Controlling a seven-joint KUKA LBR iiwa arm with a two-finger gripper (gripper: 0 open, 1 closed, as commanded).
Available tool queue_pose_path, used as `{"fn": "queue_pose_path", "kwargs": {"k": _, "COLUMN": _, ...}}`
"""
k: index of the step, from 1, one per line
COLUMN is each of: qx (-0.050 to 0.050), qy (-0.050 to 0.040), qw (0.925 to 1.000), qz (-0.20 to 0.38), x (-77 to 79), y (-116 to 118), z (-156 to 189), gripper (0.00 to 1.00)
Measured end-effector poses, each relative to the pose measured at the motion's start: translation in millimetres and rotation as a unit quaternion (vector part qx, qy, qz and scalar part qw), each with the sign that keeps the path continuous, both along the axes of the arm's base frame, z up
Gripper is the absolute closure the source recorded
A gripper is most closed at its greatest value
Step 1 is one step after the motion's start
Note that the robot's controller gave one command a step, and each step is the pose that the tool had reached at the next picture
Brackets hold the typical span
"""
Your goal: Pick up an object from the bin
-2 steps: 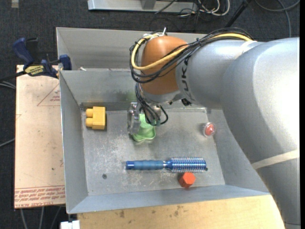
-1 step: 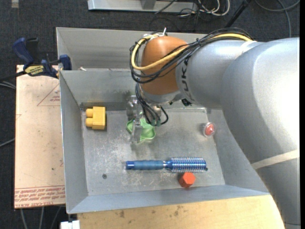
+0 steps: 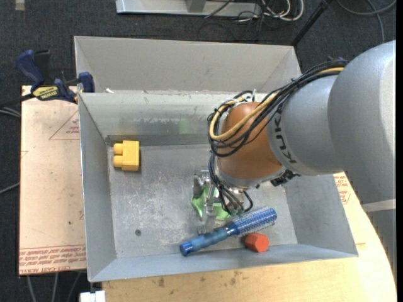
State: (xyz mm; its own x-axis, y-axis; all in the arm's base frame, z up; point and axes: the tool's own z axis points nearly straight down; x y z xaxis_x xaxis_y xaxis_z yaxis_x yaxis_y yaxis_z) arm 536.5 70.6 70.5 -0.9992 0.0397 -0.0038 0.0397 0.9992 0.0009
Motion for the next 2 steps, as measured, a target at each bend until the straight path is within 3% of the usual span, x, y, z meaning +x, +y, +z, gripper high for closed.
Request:
{"fn": "queue_pose_path", "kwargs": {"k": 1, "qx": -0.001, "qy": -0.0004, "qw": 0.9948, "qz": 0.102, "x": -22.3, "y": -21.1, "z": 59.4, "gripper": 0.00}}
{"fn": "queue_pose_path", "kwargs": {"k": 2, "qx": 0.000, "qy": 0.0009, "qw": 0.9939, "qz": 0.110, "x": -41.6, "y": -20.8, "z": -2.6, "gripper": 0.00}}
